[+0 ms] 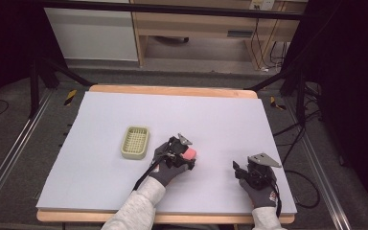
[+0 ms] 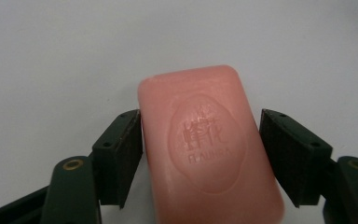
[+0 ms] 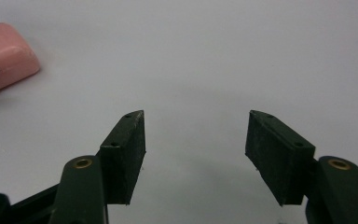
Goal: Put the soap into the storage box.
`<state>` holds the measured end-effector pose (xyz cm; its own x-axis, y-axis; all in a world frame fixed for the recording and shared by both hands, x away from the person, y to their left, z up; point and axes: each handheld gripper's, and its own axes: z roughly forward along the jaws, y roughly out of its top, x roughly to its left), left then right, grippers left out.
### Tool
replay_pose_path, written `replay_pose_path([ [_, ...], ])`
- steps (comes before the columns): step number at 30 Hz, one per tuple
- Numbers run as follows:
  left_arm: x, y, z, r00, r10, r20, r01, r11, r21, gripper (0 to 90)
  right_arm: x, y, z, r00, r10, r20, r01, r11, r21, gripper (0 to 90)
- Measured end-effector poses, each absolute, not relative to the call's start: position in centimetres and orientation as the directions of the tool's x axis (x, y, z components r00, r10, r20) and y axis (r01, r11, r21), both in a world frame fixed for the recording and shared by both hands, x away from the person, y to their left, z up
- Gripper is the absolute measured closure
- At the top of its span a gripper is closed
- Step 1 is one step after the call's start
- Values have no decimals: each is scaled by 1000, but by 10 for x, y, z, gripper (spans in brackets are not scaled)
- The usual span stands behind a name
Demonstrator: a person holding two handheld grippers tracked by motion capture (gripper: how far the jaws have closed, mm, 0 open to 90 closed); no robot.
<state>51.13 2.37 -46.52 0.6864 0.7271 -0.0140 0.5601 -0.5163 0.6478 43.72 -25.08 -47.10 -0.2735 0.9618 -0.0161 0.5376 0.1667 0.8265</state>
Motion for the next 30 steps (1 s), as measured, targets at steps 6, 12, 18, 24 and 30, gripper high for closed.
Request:
replay_pose_path([
  [6,511,26,-464,691,722,-16,560,-522,644,360,437,-251,-471,-274,962,-15,538,166,827,381],
  [12,512,24,-466,696,718,-6,552,-530,644,349,437,-251,-471,-275,961,-14,538,166,827,383],
  [18,515,21,-470,707,708,5,552,-556,621,331,437,-251,-471,-276,961,-12,539,165,826,384],
  [24,516,22,-469,708,706,7,552,-560,617,367,437,-250,-471,-278,960,-16,539,170,825,384],
  [30,516,21,-469,706,708,10,556,-563,611,370,437,-250,-471,-278,960,-19,540,172,824,384],
])
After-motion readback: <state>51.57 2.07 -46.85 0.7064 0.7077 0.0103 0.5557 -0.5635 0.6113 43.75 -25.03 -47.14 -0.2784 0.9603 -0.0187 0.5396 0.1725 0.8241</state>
